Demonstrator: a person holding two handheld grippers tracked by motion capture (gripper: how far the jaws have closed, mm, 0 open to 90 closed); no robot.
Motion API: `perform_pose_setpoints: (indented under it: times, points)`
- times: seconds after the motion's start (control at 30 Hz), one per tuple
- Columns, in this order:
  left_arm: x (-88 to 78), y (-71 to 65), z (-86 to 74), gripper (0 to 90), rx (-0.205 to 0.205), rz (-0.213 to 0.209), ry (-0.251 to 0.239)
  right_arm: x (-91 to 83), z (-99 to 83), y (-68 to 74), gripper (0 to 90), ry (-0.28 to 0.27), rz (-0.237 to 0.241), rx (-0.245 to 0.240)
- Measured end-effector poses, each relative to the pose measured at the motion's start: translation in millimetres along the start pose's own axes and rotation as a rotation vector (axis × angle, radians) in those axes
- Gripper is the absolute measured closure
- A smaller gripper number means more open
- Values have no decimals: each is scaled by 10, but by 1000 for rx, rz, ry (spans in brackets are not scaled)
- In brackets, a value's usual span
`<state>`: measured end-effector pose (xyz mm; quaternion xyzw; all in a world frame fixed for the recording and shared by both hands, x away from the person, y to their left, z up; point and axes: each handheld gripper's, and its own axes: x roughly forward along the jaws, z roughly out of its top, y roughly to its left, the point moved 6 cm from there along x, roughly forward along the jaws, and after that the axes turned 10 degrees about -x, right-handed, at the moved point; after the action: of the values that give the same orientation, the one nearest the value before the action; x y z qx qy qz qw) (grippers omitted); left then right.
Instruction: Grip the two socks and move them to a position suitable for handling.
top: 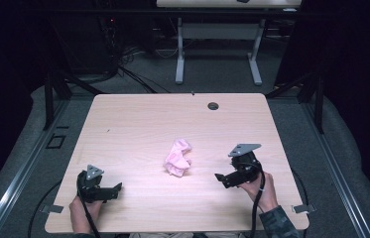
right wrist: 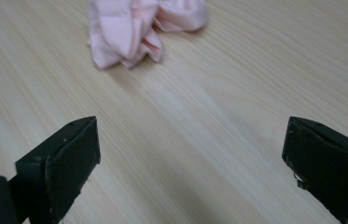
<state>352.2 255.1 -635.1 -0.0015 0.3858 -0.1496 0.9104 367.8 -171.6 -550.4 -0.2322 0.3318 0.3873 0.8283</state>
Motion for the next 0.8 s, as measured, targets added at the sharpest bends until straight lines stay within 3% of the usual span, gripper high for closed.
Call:
perform_pose_setpoints:
  times: [0.1, 0.17, 0.23, 0.3, 0.47, 0.53, 0.63, 0.8]
  points:
    - [0, 0, 0, 4, 0, 0, 0, 51, 131, 56, 99, -3, 33, -34]
    - [0, -1, 0, 4, -1, 0, -1, 161, 331, 147, 189, -20, 96, -72]
    - [0, -1, 0, 4, -1, 0, -1, 209, 389, 175, 201, -15, 112, -86]
    - [0, -1, 0, 4, -1, 0, -1, 359, 543, 252, 276, 0, 161, -126]
    - [1, -1, 1, 4, -2, 1, -2, 610, 765, 345, 390, -5, 222, -158]
    - [1, 0, 1, 5, -3, 1, -2, 664, 803, 359, 411, -5, 222, -160]
    - [1, 0, 1, 5, -4, 2, -2, 884, 911, 405, 466, 39, 228, -214]
    - [0, 0, 1, 5, -4, 3, -2, 1089, 1025, 376, 424, 73, 243, -215]
